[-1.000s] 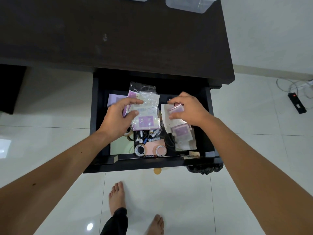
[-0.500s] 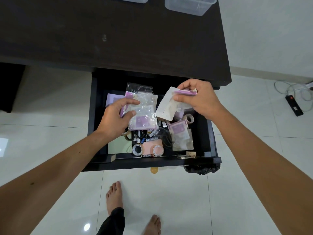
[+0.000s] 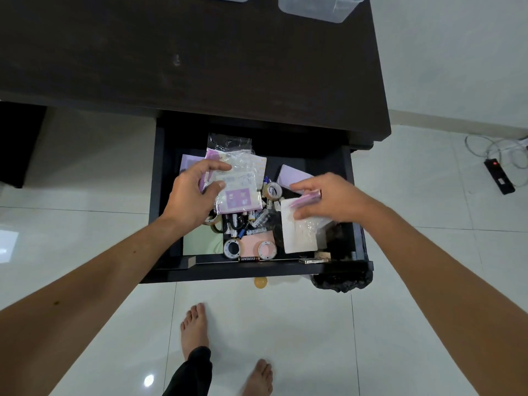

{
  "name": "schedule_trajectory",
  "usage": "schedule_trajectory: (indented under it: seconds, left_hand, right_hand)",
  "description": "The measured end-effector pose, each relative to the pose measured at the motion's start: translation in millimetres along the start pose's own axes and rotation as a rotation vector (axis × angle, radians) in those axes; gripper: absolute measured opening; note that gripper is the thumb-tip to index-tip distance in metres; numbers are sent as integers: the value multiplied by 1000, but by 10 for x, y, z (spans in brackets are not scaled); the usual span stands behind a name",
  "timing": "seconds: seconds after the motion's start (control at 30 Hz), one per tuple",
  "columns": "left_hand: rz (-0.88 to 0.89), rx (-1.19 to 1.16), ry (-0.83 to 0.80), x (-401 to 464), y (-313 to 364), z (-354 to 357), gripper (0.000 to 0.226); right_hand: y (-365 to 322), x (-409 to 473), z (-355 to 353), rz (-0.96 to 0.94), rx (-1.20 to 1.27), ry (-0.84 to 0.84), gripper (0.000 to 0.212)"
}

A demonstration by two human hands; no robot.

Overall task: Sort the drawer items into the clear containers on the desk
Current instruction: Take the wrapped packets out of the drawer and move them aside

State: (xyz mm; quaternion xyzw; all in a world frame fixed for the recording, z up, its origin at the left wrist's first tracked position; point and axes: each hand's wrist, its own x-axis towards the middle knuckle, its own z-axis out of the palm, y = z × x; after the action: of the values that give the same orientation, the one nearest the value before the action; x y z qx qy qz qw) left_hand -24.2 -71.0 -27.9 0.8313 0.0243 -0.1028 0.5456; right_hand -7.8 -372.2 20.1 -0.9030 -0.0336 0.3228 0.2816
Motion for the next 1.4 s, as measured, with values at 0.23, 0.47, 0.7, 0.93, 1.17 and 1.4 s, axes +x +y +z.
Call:
schedule_trajectory:
  seconds: [0.23,0.47,0.7,0.93,1.17,1.4]
  left_hand:
    - [27,23,16,-4,-17,-14,34]
    - [24,-10,26,-36,-64,-16,34]
    - [29,-24,6,-43,-74,-35,33]
    - [29,-13,-16,-54,-79,-41,33]
    - [32,-33,-44,-72,-38,-74,39]
    - [92,-20,-92,23,232,-42,31]
  right_hand:
    - [50,47,145,23,-225,13,56]
    - [32,59,220,-69,-176,28,41]
    - [110,10,400,-33,66,19,50]
    - [87,-35,408,-92,149,36,47]
    - [-13,-173,278,-112,372,124,38]
    - [-33,-457,12,-97,621,257,40]
